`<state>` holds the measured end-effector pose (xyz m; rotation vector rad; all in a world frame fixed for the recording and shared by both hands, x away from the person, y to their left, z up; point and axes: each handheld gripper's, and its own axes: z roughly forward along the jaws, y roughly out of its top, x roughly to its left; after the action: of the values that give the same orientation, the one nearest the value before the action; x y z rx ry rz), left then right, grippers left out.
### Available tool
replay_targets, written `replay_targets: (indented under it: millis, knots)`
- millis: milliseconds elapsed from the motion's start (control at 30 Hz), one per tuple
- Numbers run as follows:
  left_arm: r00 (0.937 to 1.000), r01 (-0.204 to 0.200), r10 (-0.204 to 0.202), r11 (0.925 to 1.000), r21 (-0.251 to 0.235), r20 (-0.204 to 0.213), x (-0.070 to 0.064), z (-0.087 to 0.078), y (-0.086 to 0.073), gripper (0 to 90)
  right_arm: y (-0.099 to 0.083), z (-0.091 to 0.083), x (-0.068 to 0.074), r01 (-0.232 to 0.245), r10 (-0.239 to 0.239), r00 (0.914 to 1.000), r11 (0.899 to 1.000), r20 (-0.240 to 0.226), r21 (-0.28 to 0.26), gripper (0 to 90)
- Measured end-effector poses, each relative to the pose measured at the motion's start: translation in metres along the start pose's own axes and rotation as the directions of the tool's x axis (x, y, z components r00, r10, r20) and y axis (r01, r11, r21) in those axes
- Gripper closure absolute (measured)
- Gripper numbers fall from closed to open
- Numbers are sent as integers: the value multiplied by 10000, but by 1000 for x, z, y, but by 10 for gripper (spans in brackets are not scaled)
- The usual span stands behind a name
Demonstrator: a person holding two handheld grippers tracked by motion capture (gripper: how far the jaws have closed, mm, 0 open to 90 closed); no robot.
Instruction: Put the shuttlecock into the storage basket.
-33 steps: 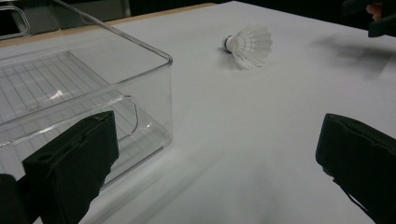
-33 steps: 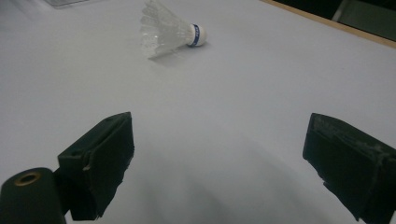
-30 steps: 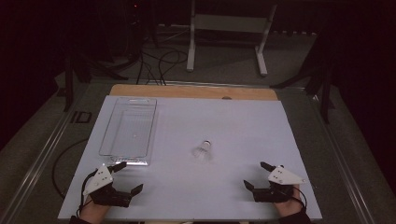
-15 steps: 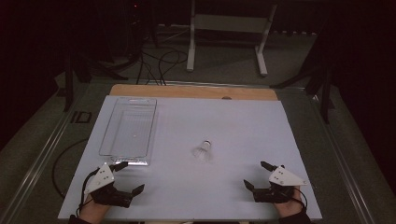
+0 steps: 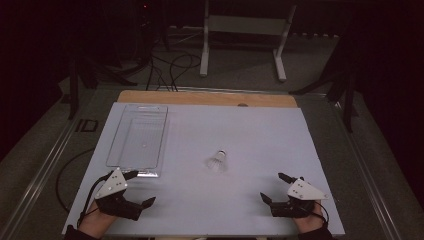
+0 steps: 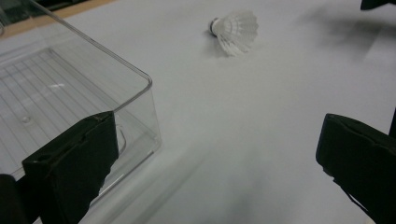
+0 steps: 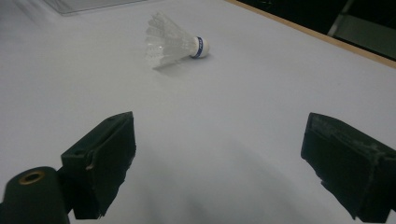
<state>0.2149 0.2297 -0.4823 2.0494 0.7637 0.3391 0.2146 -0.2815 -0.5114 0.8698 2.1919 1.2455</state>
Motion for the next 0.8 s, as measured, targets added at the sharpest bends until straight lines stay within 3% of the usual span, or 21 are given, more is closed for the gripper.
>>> replay_targets:
  millis: [267, 500, 800]
  knots:
    - [9998, 137, -146, 9973, 723, 128, 2, 2, 4, 2, 0, -1, 0, -85, 85, 10000, 10000, 19, -46, 99]
    - [10000, 32, -39, 9915, 1304, 47, 2, 3, 6, 2, 1, -1, 0, 9, -9, 10000, 10000, -31, -34, 96]
    - [9999, 130, -117, 9782, 2072, -74, 2, 4, 13, 3, 1, 0, 0, -90, 90, 10000, 10000, -35, 5, 95]
